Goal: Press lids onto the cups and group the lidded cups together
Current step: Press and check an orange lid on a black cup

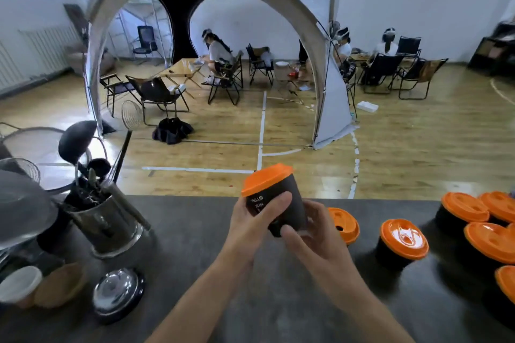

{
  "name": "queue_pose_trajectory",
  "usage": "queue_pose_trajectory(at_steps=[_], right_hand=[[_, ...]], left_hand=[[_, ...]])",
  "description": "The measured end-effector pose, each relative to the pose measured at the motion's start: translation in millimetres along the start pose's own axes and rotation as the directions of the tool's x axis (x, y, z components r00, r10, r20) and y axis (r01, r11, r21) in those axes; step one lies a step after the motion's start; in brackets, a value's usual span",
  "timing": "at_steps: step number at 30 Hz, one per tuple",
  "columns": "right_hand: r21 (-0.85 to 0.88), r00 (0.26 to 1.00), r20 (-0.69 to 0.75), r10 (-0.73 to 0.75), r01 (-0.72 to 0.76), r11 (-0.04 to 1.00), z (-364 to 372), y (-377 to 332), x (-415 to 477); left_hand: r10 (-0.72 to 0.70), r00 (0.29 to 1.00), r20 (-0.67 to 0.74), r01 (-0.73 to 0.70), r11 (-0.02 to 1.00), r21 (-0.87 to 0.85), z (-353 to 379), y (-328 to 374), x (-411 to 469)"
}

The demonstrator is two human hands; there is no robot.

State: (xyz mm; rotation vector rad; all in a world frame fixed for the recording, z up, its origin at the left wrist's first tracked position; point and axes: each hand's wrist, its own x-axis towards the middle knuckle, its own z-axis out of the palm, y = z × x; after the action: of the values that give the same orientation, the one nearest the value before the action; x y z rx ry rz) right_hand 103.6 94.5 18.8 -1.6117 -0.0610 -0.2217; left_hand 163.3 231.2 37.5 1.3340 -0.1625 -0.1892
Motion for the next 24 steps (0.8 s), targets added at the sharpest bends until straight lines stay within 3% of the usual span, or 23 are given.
queue_pose_trajectory(at_steps=[3,5,8,10,17,21,24], right_hand=[[0.108,0.993,-0.082,-0.086,0.095,0.99,6,-54,13],[0.267,0.992,-0.085,-0.089,0.108,0.958,5,-86,21],[0.529,0.996,0.089,-0.027,-0.024,0.848,1,-122,33],[0.614,0.987,0.16,-0.023,-0.081,0.785,-1,-138,41],[0.597,0.993,0.094,-0.071,0.001,0.802,-2,-177,56],[0.622,0.992,0.127,-0.021,-0.063,0.781,-7,-194,51],[0.614,0.989,0.132,-0.067,-0.028,0.789,-11,-203,51]], left_hand=[[0.074,0.993,0.093,-0.073,0.997,-0.01,14,58,7],[0.125,0.977,0.173,-0.122,0.992,-0.031,20,91,11],[0.198,0.946,0.255,-0.199,0.98,-0.025,28,135,19],[0.235,0.935,0.264,-0.248,0.969,0.017,34,158,24],[0.268,0.918,0.291,-0.302,0.95,0.08,49,197,36],[0.257,0.888,0.381,-0.287,0.958,0.023,52,208,36],[0.273,0.895,0.353,-0.316,0.946,0.072,59,217,38]])
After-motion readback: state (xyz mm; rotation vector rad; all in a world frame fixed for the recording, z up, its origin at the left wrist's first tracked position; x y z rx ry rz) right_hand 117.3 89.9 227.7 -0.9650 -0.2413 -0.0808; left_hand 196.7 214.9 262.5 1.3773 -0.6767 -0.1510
